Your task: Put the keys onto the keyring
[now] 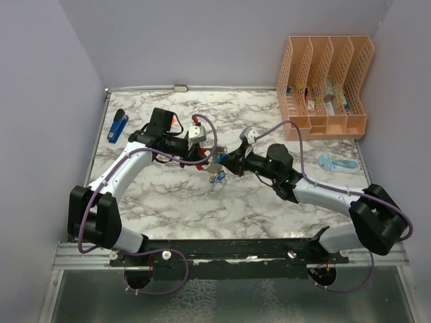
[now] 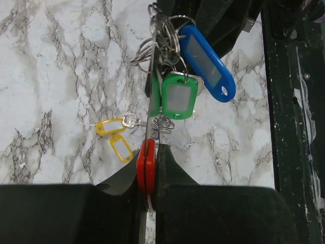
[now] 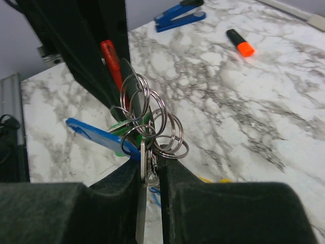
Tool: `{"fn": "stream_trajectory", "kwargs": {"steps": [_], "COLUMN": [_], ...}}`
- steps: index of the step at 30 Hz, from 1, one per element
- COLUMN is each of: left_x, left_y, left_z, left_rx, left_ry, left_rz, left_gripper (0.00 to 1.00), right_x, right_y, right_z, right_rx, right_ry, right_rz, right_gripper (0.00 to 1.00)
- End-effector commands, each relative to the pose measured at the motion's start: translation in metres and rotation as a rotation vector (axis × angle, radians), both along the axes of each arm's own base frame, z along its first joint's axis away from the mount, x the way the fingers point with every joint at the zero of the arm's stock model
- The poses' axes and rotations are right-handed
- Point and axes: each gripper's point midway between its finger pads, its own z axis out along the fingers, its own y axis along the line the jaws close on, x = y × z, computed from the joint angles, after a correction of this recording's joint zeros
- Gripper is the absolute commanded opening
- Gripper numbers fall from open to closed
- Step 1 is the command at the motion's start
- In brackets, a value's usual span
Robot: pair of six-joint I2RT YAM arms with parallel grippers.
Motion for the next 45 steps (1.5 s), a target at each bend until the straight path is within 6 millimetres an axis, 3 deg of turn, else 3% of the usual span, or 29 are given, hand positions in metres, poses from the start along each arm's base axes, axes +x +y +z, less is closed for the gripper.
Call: {"fn": "stream_trajectory", "kwargs": {"steps": [1,3,7,11,14,18,21,28,34,38,40,43,45], "left_x": [0.020,0.031,0.051,0.061,0.069,0.078,0.076,0.072,0.076,0.078,0.090,0.087,0.078], "left_y": [0.011,0.020,0.038,0.050,0.061,0.086,0.102,0.123,0.144,0.145,0.150,0.144,0.144], "left_z": [0.013,0.024,0.052,0.066,0.059,0.035,0.026,0.038,0.022,0.019,0.025,0.024,0.013], "left_rx": [0.108,0.176,0.290,0.372,0.469,0.654,0.782,0.888,1.114,1.244,1.308,1.294,1.316], "left_ry": [-0.145,-0.211,-0.325,-0.369,-0.363,-0.315,-0.298,-0.343,-0.351,-0.440,-0.521,-0.507,-0.448], "left_rz": [0.049,0.075,0.122,0.143,0.153,0.176,0.176,0.174,0.204,0.201,0.275,0.265,0.217], "left_gripper": [0.00,0.00,0.00,0.00,0.00,0.00,0.00,0.00,0.00,0.00,0.00,0.00,0.00], "right_x": [0.012,0.019,0.027,0.033,0.039,0.054,0.060,0.065,0.063,0.065,0.067,0.064,0.061], "right_y": [-0.008,-0.016,-0.034,-0.049,-0.057,-0.069,-0.071,-0.070,-0.062,-0.063,-0.064,-0.059,-0.055], "right_z": [0.024,0.018,0.011,0.004,-0.006,-0.024,-0.030,-0.028,-0.044,-0.048,-0.049,-0.053,-0.054], "right_rx": [-0.021,-0.073,-0.134,-0.178,-0.215,-0.272,-0.292,-0.270,-0.297,-0.309,-0.318,-0.327,-0.310], "right_ry": [-0.023,-0.009,0.009,0.020,0.048,0.120,0.170,0.182,0.253,0.271,0.284,0.300,0.315], "right_rz": [-0.084,-0.132,-0.195,-0.236,-0.268,-0.347,-0.377,-0.396,-0.369,-0.384,-0.398,-0.358,-0.337], "right_gripper": [0.30,0.45,0.55,0.66,0.77,0.88,1.00,0.99,0.99,0.99,0.99,0.99,0.99]}}
